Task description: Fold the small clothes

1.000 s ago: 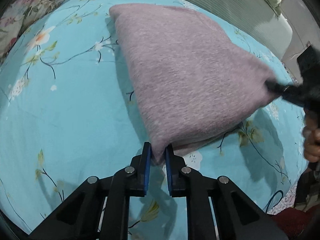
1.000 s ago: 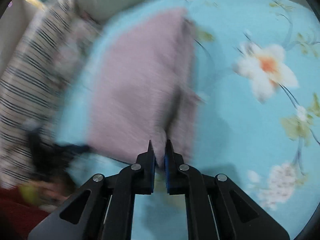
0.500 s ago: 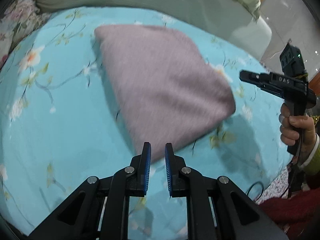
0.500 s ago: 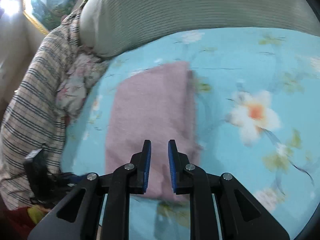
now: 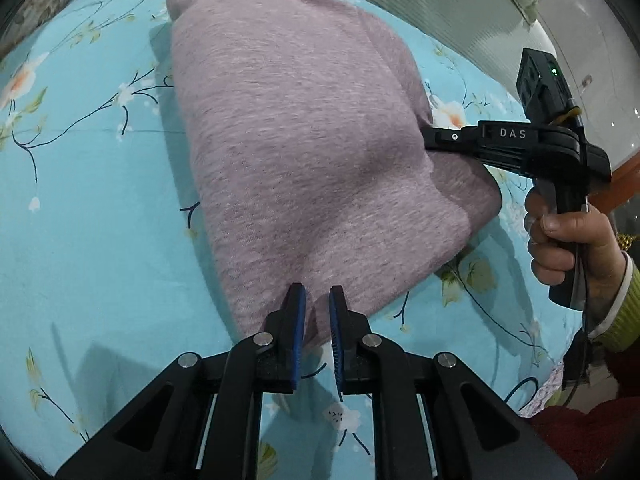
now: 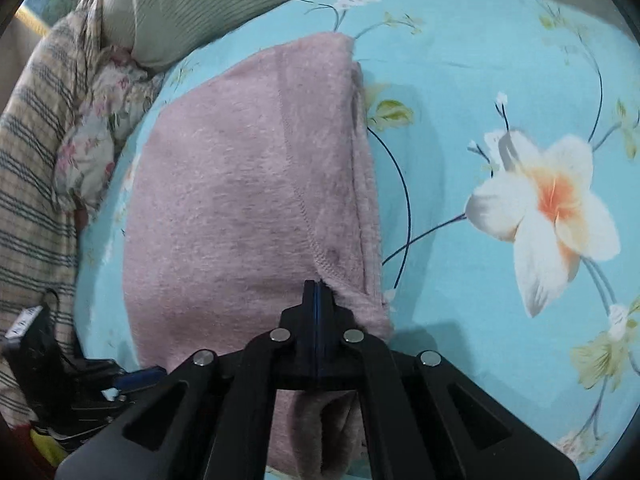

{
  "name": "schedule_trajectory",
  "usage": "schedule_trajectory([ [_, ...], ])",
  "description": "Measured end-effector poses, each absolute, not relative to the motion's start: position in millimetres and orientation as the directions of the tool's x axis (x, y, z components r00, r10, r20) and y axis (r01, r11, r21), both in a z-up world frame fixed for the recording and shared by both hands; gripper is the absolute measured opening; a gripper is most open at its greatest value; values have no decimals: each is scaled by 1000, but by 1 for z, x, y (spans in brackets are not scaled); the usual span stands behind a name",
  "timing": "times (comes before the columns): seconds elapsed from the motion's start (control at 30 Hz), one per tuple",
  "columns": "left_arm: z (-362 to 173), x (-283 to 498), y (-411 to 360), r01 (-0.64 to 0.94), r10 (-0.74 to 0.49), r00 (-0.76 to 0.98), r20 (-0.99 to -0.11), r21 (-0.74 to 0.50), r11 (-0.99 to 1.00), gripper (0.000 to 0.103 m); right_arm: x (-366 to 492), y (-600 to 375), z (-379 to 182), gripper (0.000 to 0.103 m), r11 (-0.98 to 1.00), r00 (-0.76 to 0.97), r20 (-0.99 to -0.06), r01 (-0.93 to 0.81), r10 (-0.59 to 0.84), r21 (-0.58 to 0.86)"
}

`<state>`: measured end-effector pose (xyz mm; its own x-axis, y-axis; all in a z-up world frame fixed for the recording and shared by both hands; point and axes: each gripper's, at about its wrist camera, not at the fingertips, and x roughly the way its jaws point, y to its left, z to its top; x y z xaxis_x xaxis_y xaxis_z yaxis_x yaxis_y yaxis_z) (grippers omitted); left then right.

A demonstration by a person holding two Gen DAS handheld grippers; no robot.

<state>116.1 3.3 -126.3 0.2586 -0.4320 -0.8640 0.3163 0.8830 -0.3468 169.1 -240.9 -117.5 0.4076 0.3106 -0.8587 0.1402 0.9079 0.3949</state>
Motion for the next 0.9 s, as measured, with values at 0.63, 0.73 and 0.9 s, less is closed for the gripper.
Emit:
schedule_trajectory([
  [0.63,-125,113,-2,328,-415,244,-876,-329,886,12,118,-231,-123,1,911,330,-885,136,329,390],
  [0.73,-114,113,0,326,-422,256,-870,-333,885,15,116,-236,-104,3,898,367,-862,132,349,420],
  [0.9,-85,123,12,319,-427,327,-843,-327,889,19,133,-242,-71,3,885,460,-810,103,363,455],
])
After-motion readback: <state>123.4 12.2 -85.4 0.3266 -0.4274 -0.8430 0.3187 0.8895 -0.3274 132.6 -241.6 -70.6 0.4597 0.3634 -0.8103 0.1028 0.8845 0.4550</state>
